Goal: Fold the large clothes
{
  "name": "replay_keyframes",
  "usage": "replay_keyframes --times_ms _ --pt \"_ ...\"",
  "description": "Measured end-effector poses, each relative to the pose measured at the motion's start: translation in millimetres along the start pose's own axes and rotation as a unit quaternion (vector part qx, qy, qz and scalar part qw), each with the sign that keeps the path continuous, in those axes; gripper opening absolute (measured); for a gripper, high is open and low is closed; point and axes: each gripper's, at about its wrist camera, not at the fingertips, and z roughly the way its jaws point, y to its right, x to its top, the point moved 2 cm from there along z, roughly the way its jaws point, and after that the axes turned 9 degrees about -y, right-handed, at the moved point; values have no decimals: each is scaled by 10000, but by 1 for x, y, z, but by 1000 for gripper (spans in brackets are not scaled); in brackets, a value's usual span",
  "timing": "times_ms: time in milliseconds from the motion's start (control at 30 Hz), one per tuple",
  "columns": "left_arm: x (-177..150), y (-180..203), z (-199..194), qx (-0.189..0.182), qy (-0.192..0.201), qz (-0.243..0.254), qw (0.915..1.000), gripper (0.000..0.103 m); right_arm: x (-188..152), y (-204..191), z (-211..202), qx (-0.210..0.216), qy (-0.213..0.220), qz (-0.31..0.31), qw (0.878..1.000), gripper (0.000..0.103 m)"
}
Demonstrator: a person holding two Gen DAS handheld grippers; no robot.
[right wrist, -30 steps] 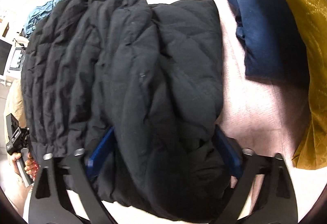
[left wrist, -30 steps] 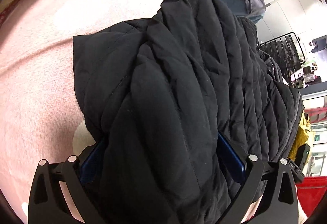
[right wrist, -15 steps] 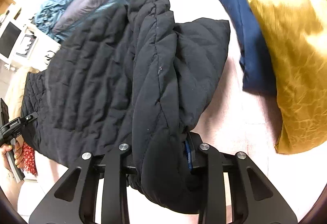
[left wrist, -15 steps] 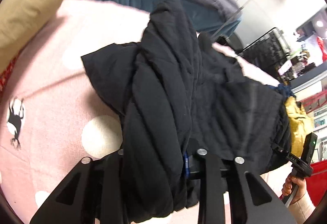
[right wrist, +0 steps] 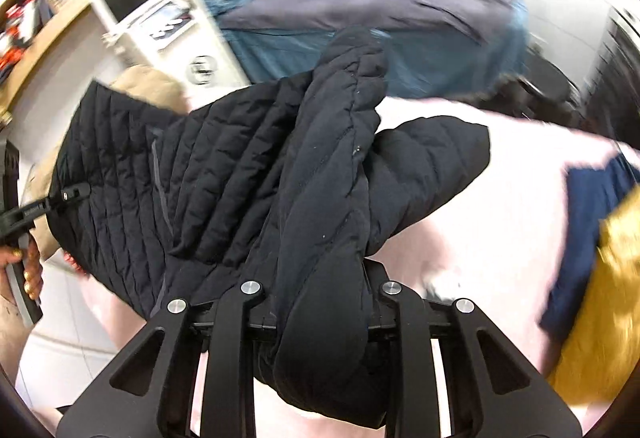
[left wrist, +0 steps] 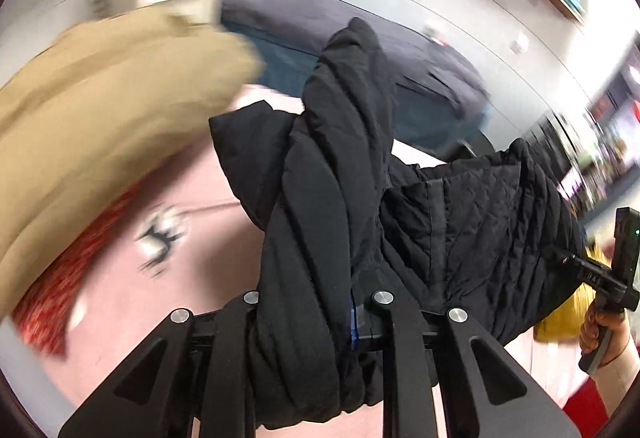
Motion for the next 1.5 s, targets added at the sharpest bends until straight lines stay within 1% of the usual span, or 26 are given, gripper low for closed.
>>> replay_keyframes --times_ms 67,100,167,200,233,300,333,400,433,500,600,667,767,833,867,900,933,1033,1067,1100,1233,1300,1400,1433,1467,1500 --pt "-16 -30 -19 144 128 -383 9991 19 19 -30 9 142 23 -375 9992 25" --pt "-32 -51 -34 309 220 -682 9969 19 25 -44 14 197 33 -556 9983 25" --pt "-55 -75 -49 514 298 -1084 9923 19 40 -85 26 371 20 -1082 9934 25" --pt "-69 -89 -56 586 306 -1329 9889 19 45 -102 32 434 -19 -1288 9907 25" --pt "-78 -98 -58 643 283 -1454 9869 19 49 -117 38 465 -62 -1472 9880 25" --pt "-100 -116 -55 851 115 -1719 9814 19 56 -147 61 487 -251 -1853 9811 25" --pt "-111 -125 -49 837 -6 -1910 9780 19 56 -155 72 481 -365 -1910 9797 25" --pt "-125 -137 -36 643 -156 -2269 9717 19 59 -163 93 358 -603 -1923 9788 25" --pt "-130 -141 -31 608 -196 -2333 9703 19 61 -161 103 218 -714 -1881 9793 25" --pt "-134 -142 -23 775 -240 -2264 9706 20 68 -146 119 109 -923 -1615 9825 26" --pt "-131 -149 -10 839 -341 -2217 9709 22 76 -111 134 240 -1251 -885 9879 27" --pt "-129 -147 -4 766 -407 -2278 9698 24 76 -103 138 305 -1339 -604 9887 27" --pt "-126 -153 1 723 -455 -2380 9675 31 77 -102 144 239 -1436 -477 9882 29" --pt "-130 -161 11 797 -539 -2425 9654 47 73 -92 156 60 -1582 -239 9871 36" --pt "-131 -165 15 862 -576 -2437 9643 53 71 -84 163 6 -1665 -1 9860 41" --pt "-133 -168 22 976 -596 -2413 9637 63 62 -73 167 -26 -1741 253 9844 50" --pt "-134 -167 29 1060 -619 -2385 9634 74 55 -65 168 -43 -1805 464 9825 54" --pt "-137 -175 43 1131 -706 -2483 9595 93 30 -46 173 -49 -1916 851 9778 67" --pt "-138 -177 46 1131 -713 -2539 9580 95 21 -40 172 -78 -1898 932 9774 73" --pt "-137 -178 47 1105 -708 -2566 9576 97 15 -37 171 -34 -1881 979 9772 74" --pt "-131 -179 51 1039 -745 -2705 9542 98 -9 -16 154 205 -1696 1337 9762 80" --pt "-129 -180 52 1018 -777 -2810 9511 97 -19 -7 145 341 -1641 1648 9720 85" --pt "-129 -184 52 1006 -812 -2963 9463 98 -39 10 136 481 -1658 2110 9621 85" --pt "-127 -183 53 1049 -817 -2984 9451 97 -46 15 131 522 -1641 2227 9596 85" --pt "-124 -181 50 1196 -791 -2940 9450 97 -52 17 130 496 -1636 2277 9586 85" --pt "-122 -176 45 1432 -717 -2827 9458 96 -62 20 124 414 -1659 2314 9577 85"
